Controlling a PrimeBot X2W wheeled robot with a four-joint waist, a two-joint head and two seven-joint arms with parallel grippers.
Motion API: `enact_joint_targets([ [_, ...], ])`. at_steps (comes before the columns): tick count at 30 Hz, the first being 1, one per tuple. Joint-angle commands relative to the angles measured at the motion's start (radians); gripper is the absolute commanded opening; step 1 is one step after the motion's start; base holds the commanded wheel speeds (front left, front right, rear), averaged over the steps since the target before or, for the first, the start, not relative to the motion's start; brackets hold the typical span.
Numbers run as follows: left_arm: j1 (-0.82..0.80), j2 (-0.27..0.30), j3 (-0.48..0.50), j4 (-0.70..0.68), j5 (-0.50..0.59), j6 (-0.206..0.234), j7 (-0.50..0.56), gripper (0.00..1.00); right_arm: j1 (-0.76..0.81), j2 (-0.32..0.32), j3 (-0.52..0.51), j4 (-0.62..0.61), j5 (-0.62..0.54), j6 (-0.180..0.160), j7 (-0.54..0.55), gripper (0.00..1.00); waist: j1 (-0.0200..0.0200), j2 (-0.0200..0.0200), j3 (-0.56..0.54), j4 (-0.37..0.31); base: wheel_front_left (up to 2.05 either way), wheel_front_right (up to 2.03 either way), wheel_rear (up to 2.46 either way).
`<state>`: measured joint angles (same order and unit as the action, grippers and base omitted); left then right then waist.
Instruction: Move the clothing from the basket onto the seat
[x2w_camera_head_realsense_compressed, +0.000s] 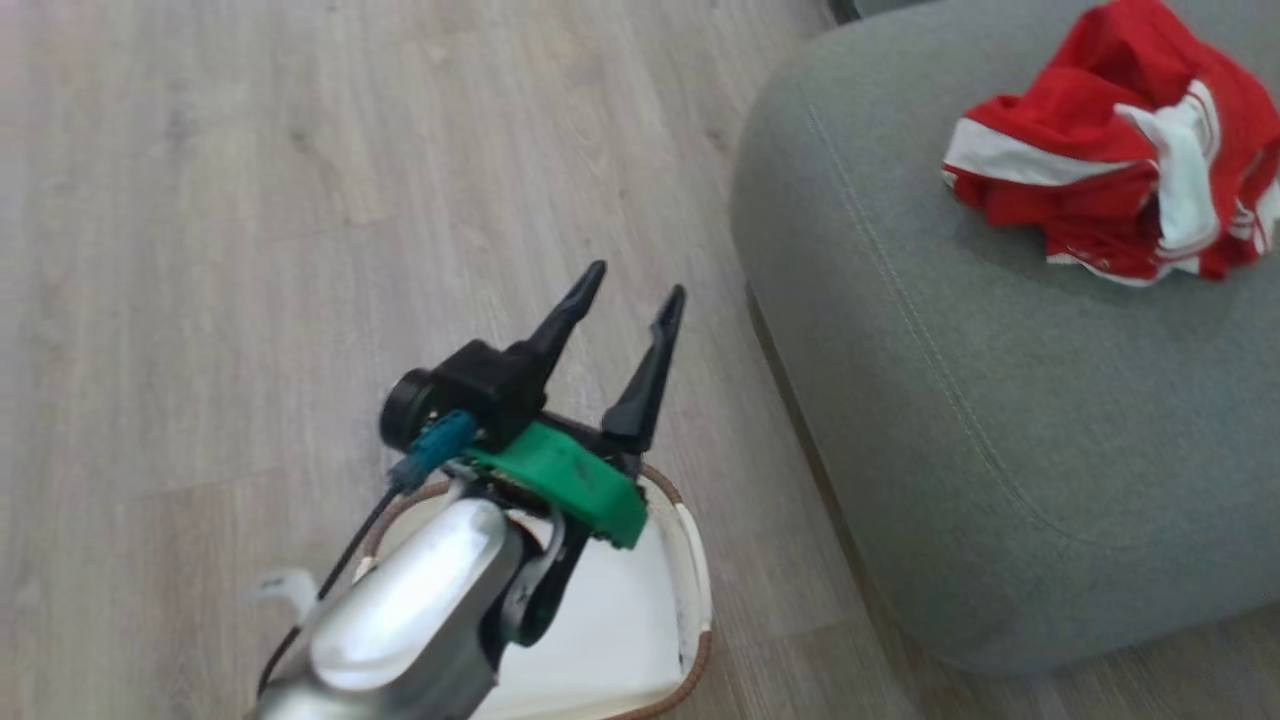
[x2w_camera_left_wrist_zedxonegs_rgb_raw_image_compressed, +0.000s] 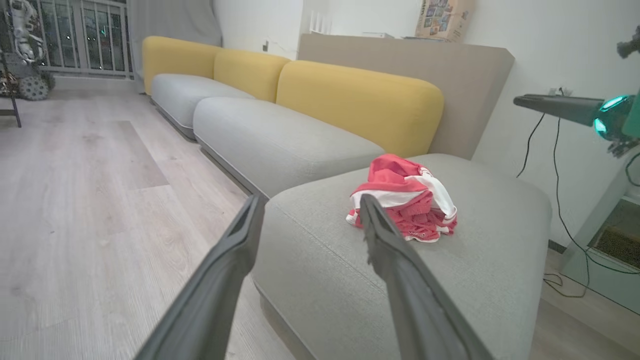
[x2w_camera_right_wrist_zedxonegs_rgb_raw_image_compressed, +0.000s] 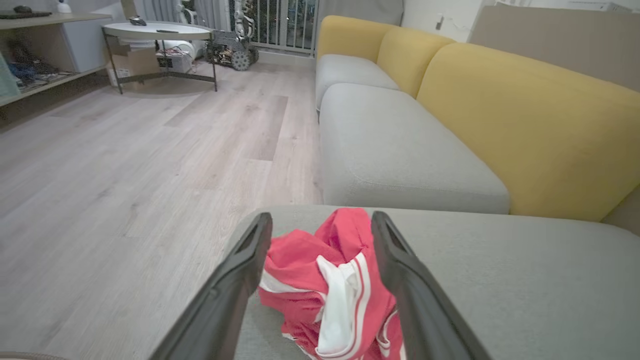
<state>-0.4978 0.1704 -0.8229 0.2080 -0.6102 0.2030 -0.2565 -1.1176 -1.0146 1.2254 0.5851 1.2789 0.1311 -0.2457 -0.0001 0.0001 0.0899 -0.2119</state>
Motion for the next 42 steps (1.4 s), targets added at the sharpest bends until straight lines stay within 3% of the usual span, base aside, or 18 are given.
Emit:
enact_joint_targets([
  [1, -0.011, 0.029, 0.062, -0.049, 0.011, 0.006, -0.005, 1.0, 0.042, -0.042, -0.033, -0.019, 0.006, 0.0, -0.014, 1.0, 0.0001, -0.0001, -0.022, 0.03, 0.0, 0.0, 0.0],
  [3, 0.001, 0.035, 0.073, -0.057, 0.014, 0.009, -0.005, 1.0, 0.051, -0.042, -0.063, -0.034, 0.003, 0.0, -0.015, 1.0, 0.0001, -0.0001, -0.027, 0.038, 0.0, 0.0, 0.0],
  [5, 0.036, 0.052, 0.11, -0.082, 0.023, 0.022, -0.005, 1.0, 0.106, -0.036, -0.198, -0.068, -0.039, 0.0, -0.016, 1.0, 0.0001, -0.0001, -0.034, 0.062, 0.0, 0.0, 0.0],
  [6, 0.036, 0.052, 0.11, -0.082, 0.023, 0.022, -0.005, 1.0, 0.106, -0.036, -0.198, -0.068, -0.039, 0.0, -0.016, 1.0, 0.0001, -0.0001, -0.034, 0.062, 0.0, 0.0, 0.0],
  [11, 0.093, 0.064, 0.17, -0.123, 0.042, 0.041, -0.005, 1.0, 0.291, 0.002, -0.487, -0.112, -0.168, 0.0, -0.016, 1.0, 0.0001, -0.0001, -0.042, 0.11, 0.0, 0.0, 0.0],
  [16, 0.155, 0.075, 0.232, -0.156, 0.076, 0.053, -0.005, 1.0, 0.533, 0.083, -0.776, -0.193, -0.324, 0.0, -0.016, 1.0, 0.0001, -0.0001, -0.054, 0.151, 0.0, 0.0, 0.0],
  [21, 0.211, 0.067, 0.291, -0.179, 0.113, 0.051, -0.005, 1.0, 0.748, 0.193, -0.996, -0.302, -0.471, 0.0, -0.016, 1.0, 0.0001, -0.0001, -0.058, 0.178, 0.0, 0.0, 0.0],
  [26, 0.275, 0.036, 0.376, -0.203, 0.17, 0.065, -0.005, 1.0, 0.909, 0.312, -1.128, -0.415, -0.6, 0.0, -0.016, 1.0, 0.0001, -0.0001, -0.056, 0.197, 0.0, 0.0, 0.0],
  [33, 0.37, -0.02, 0.46, -0.199, 0.238, 0.013, -0.005, 1.0, 1.073, 0.501, -1.228, -0.523, -0.694, 0.0, -0.016, 1.0, 0.0001, -0.0001, -0.057, 0.206, 0.0, 0.0, 0.0],
  [36, 0.405, -0.048, 0.514, -0.197, 0.285, -0.011, -0.005, 1.0, 1.12, 0.577, -1.217, -0.547, -0.735, 0.0, -0.016, 1.0, 0.0001, -0.0001, -0.058, 0.199, 0.0, 0.0, 0.0],
  [42, 0.44, -0.084, 0.566, -0.186, 0.343, -0.066, -0.005, 1.0, 1.13, 0.635, -1.163, -0.556, -0.799, 0.0, -0.016, 1.0, 0.0001, -0.0001, -0.058, 0.191, 0.0, 0.0, 0.0],
])
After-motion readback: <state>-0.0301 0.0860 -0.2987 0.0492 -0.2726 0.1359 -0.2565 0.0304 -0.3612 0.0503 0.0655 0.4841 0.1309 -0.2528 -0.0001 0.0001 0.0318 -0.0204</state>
